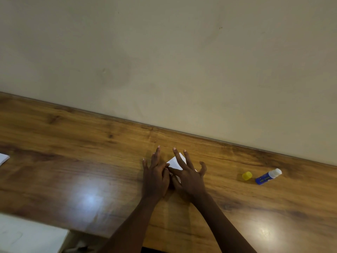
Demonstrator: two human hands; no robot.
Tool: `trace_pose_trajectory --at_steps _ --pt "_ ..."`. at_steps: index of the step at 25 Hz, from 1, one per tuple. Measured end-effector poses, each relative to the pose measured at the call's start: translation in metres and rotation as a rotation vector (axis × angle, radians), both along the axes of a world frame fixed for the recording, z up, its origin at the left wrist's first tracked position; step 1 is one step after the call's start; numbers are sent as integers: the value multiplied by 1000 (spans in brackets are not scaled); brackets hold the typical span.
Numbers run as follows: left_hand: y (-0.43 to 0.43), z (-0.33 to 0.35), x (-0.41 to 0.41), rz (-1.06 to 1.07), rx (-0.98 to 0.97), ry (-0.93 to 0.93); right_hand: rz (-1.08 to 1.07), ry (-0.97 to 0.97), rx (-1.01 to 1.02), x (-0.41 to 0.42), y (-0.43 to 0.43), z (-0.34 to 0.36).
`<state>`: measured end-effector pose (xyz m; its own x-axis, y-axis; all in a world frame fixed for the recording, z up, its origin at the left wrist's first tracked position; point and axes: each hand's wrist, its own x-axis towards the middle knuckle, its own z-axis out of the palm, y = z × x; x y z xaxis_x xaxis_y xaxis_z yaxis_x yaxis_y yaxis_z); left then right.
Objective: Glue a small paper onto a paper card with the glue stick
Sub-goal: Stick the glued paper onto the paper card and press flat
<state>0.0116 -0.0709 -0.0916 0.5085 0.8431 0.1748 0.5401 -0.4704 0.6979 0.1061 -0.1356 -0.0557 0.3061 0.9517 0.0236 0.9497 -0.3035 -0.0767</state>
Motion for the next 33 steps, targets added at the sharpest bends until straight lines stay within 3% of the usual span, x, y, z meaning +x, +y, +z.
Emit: trace_pose_trajectory --at_steps 8,10,13,15,20,25,33 --pt "-3 -1 4 34 22 47 16 -103 114 13 -77 -31" --pt "-3 -1 4 39 32 55 -30 30 128 10 -82 -28" --pt "-3 0 4 27 47 65 -205 394 128 7 -63 -9" --pt "-2 0 4 8 43 77 -250 457 107 7 -41 0" --pt "-1 0 3 -6 58 68 -163 233 -86 18 -5 -8" --pt "-1 -3 3 6 57 84 -261 234 -131 35 -10 0" --pt "-3 -3 4 10 68 96 -293 110 24 36 -78 -15"
